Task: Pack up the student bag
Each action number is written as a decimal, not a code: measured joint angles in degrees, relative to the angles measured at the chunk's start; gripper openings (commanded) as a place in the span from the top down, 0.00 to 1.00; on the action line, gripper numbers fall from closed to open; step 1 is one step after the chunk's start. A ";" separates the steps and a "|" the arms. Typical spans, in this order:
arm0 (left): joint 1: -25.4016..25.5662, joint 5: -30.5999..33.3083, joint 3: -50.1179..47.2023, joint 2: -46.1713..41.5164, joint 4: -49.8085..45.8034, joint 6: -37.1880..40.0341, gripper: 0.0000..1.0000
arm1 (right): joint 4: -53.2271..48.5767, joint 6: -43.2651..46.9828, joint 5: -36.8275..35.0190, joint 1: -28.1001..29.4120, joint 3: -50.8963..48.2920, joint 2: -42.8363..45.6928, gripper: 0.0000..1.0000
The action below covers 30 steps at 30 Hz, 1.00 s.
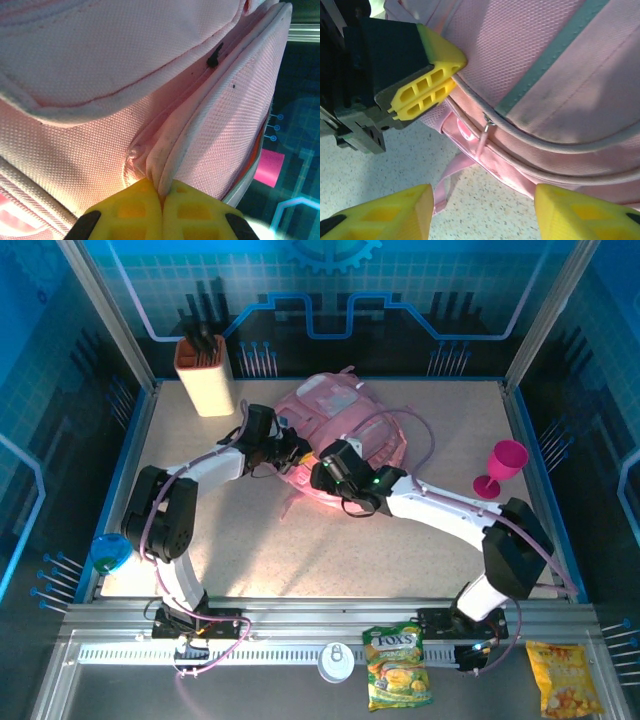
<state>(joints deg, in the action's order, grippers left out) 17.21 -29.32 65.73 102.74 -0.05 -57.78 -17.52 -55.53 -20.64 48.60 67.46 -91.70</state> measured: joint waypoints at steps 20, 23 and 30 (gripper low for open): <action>0.00 -3.32 -2.29 -0.04 4.81 -1.05 1.00 | -6.88 -7.98 -7.06 1.22 11.78 -13.77 0.66; 0.00 -3.54 -2.29 -0.04 5.14 -1.05 1.00 | -8.52 -8.63 -7.91 1.22 13.40 -15.37 0.69; 0.00 -3.54 -2.32 -0.04 5.09 -1.05 1.00 | -11.45 -10.23 -9.70 1.22 15.74 -18.10 0.79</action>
<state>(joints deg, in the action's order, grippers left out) 17.21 -32.86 63.42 102.69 5.04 -58.83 -28.97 -65.76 -30.35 49.82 83.20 -109.80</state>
